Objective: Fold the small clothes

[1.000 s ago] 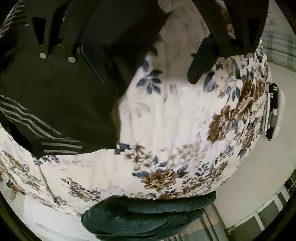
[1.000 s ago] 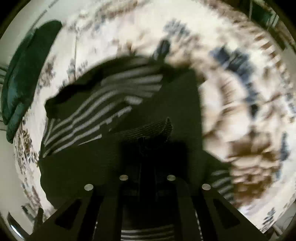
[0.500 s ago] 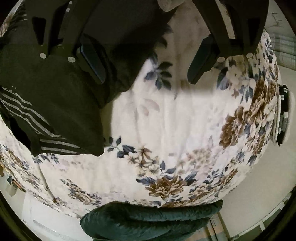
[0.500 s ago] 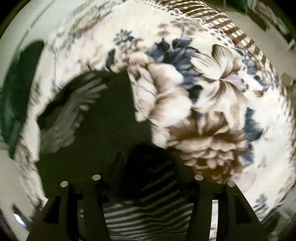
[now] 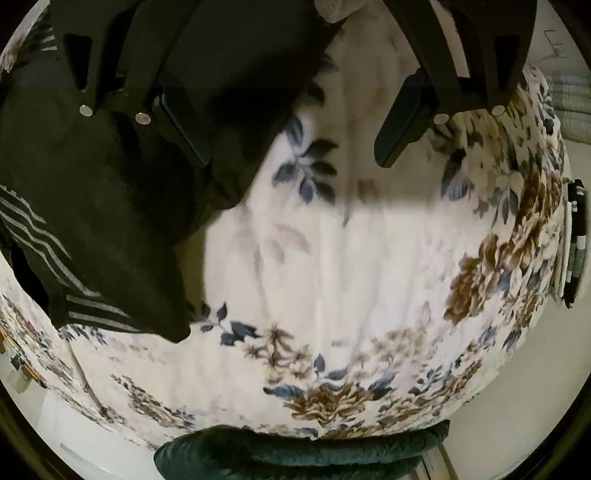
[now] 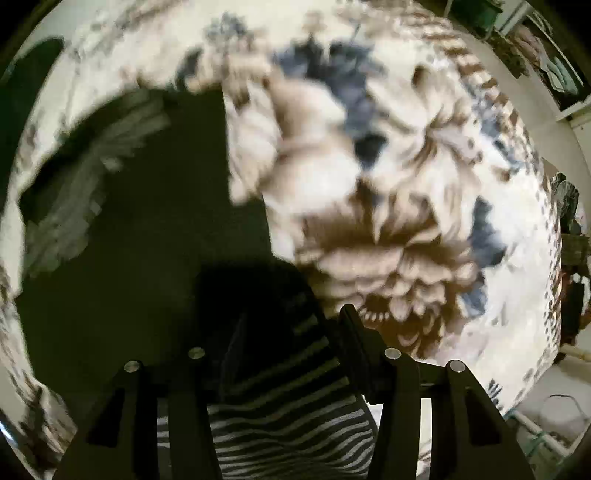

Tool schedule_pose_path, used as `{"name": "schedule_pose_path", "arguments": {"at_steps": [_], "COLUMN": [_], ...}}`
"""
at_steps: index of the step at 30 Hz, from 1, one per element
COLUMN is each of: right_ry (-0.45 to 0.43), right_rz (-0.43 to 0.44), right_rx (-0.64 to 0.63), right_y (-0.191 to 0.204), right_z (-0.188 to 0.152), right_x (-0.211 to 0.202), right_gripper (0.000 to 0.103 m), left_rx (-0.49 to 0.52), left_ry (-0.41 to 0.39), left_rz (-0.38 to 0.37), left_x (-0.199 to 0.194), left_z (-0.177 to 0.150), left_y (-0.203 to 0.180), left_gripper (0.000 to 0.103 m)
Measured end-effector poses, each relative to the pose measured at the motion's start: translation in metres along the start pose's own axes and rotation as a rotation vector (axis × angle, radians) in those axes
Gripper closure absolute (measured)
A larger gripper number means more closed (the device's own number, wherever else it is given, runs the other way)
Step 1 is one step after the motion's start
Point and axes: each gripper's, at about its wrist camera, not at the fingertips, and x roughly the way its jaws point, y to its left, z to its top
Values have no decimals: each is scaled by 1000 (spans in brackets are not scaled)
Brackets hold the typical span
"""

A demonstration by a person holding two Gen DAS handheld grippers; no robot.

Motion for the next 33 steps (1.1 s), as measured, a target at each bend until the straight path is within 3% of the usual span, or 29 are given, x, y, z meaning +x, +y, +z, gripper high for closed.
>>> {"name": "schedule_pose_path", "arguments": {"at_steps": [2,6,12,15,17,19,23,24,25,26,27,30,32,33], "right_ry": [-46,-17,102,169,212,235,273,266,246,230,226,200,214,211], "right_rz": [52,187,339,356,365,363,340,331,307,290,306,346,368,369], "right_rx": [-65,-290,-650,-764,-804,-841,-889,-897,-906,-901,-885,-799,-770,-764], "right_y": [24,111,276,344,376,395,425,426,428,426,424,413,408,407], "right_z": [10,30,18,4,-2,-11,-23,-24,-25,-23,-20,-7,-4,-4], "right_x": [-17,-24,4,26,42,52,71,73,75,75,74,69,69,69], "right_gripper": [50,50,50,50,50,49,50,56,84,93,94,98,98,98], "left_rx": [-7,-51,-240,-286,-286,-280,-278,-290,-299,-309,-323,-375,-397,-405], "left_ry": [2,14,88,116,134,136,126,125,119,111,108,115,116,115], "left_rz": [-5,-57,-309,-368,-386,-403,-409,-416,-416,-423,-442,-514,-553,-578], "left_x": [1,5,20,32,40,43,42,39,36,32,29,23,23,23], "left_z": [-1,1,5,7,7,7,10,9,7,6,5,2,3,4], "left_y": [2,6,14,11,6,1,1,6,12,16,21,28,28,27], "left_gripper": [12,12,17,44,71,80,82,82,82,82,82,72,56,55]}}
